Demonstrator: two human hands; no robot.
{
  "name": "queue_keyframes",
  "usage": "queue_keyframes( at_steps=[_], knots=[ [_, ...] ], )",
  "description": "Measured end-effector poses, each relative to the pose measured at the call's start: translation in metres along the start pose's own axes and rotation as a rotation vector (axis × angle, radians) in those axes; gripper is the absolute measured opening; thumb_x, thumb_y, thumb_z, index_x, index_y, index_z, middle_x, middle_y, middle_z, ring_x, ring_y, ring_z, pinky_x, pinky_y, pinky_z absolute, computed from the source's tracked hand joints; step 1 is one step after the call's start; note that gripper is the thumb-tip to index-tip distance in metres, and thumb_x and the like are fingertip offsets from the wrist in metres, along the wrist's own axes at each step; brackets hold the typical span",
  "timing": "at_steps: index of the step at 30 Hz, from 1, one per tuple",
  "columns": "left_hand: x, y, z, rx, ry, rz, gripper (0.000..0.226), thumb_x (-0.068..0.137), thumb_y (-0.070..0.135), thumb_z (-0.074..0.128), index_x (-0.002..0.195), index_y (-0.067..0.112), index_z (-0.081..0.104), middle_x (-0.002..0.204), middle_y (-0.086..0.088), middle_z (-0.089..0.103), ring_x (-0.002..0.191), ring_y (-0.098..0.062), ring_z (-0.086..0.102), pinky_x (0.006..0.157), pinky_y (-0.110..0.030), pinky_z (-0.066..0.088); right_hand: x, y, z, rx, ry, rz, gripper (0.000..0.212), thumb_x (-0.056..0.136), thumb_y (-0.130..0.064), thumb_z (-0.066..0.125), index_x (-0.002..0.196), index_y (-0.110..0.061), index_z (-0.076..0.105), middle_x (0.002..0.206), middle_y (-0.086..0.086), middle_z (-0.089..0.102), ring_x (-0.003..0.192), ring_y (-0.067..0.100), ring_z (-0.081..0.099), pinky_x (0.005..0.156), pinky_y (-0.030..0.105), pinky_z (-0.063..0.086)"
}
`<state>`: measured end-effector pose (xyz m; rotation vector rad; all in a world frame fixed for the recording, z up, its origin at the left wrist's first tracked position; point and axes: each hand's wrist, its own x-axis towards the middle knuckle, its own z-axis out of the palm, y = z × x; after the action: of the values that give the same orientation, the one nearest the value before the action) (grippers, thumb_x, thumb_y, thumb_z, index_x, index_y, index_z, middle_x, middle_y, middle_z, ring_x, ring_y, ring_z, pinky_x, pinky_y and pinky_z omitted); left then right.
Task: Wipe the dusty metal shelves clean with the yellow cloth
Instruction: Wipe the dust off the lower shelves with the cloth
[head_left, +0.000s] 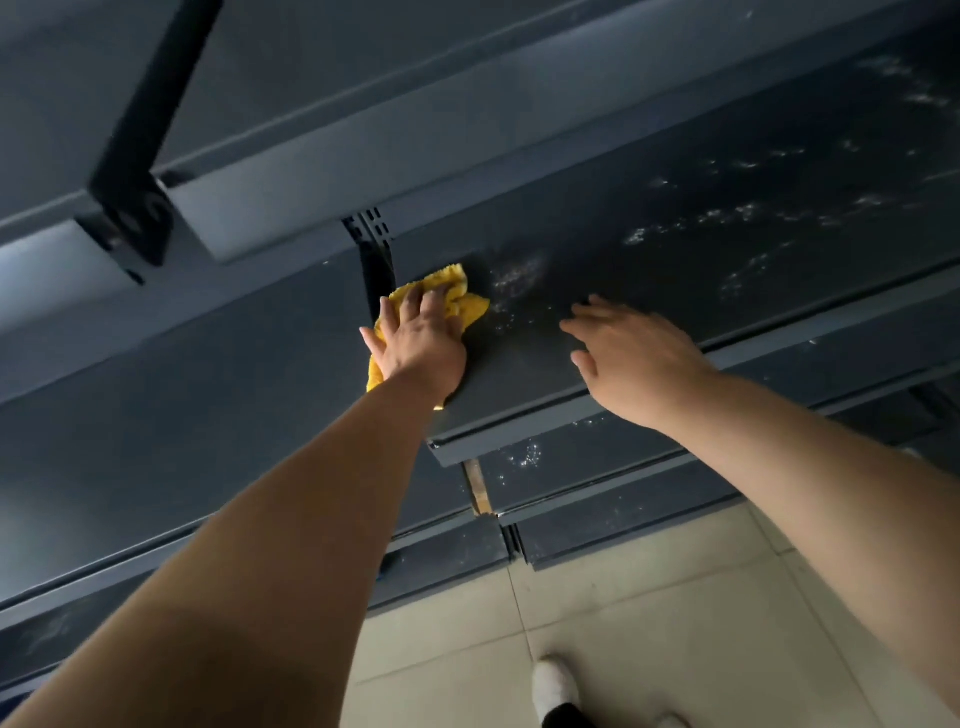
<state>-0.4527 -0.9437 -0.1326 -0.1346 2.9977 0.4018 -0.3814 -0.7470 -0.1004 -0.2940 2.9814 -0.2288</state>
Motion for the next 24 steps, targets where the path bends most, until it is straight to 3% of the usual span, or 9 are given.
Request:
queue_keyframes(
  at_steps=[5, 8, 11, 17, 24],
  knots=[
    [0.038, 0.0, 0.005, 0.0, 0.061, -0.011, 0.05, 0.101, 0.032, 0.032, 0.149, 0.025, 0.024, 0.159, -0.001, 0.019, 0.148, -0.028, 0.002, 0.118, -0.054, -0.002, 0.028, 0.008, 0.004, -0.009, 0.015, -0.009, 0.041, 0.101, -0.023, 0.04, 0.141, -0.017, 0.044, 0.145, 0.001, 0.045, 0.138, 0.021, 0.036, 0.105, 0.041, 0.039],
    [0.058, 0.0, 0.005, 0.003, 0.095, -0.012, 0.05, 0.1, 0.033, 0.033, 0.149, 0.024, 0.026, 0.158, -0.002, 0.022, 0.148, -0.027, 0.004, 0.118, -0.053, 0.0, 0.039, 0.008, 0.006, -0.03, 0.04, 0.006, 0.034, 0.099, -0.022, 0.043, 0.131, -0.018, 0.053, 0.132, 0.001, 0.053, 0.119, 0.024, 0.052, 0.092, 0.038, 0.046],
    [0.078, 0.002, 0.003, -0.001, 0.095, -0.055, 0.05, 0.1, 0.035, 0.033, 0.149, 0.026, 0.026, 0.158, -0.001, 0.022, 0.148, -0.027, 0.006, 0.118, -0.053, 0.003, 0.05, 0.014, 0.0, -0.004, 0.045, -0.008, 0.032, 0.098, -0.019, 0.042, 0.125, -0.022, 0.06, 0.124, -0.001, 0.058, 0.11, 0.023, 0.057, 0.084, 0.034, 0.048],
    [0.11, 0.032, 0.006, -0.011, 0.158, -0.239, 0.053, 0.094, 0.029, 0.034, 0.147, 0.029, 0.03, 0.156, 0.003, 0.025, 0.146, -0.027, 0.012, 0.117, -0.05, 0.005, 0.05, 0.042, -0.009, 0.096, 0.115, -0.047, 0.041, 0.097, -0.015, 0.043, 0.134, -0.031, 0.053, 0.128, -0.005, 0.061, 0.115, 0.021, 0.058, 0.091, 0.039, 0.052],
    [0.119, 0.111, 0.027, 0.011, 0.109, 0.007, 0.053, 0.097, 0.034, 0.034, 0.149, 0.034, 0.026, 0.158, 0.007, 0.024, 0.147, -0.024, 0.01, 0.117, -0.048, 0.007, 0.038, 0.087, -0.01, 0.08, 0.203, 0.001, 0.045, 0.095, -0.011, 0.047, 0.135, -0.029, 0.054, 0.135, -0.007, 0.058, 0.122, 0.018, 0.055, 0.1, 0.035, 0.046]
  ],
)
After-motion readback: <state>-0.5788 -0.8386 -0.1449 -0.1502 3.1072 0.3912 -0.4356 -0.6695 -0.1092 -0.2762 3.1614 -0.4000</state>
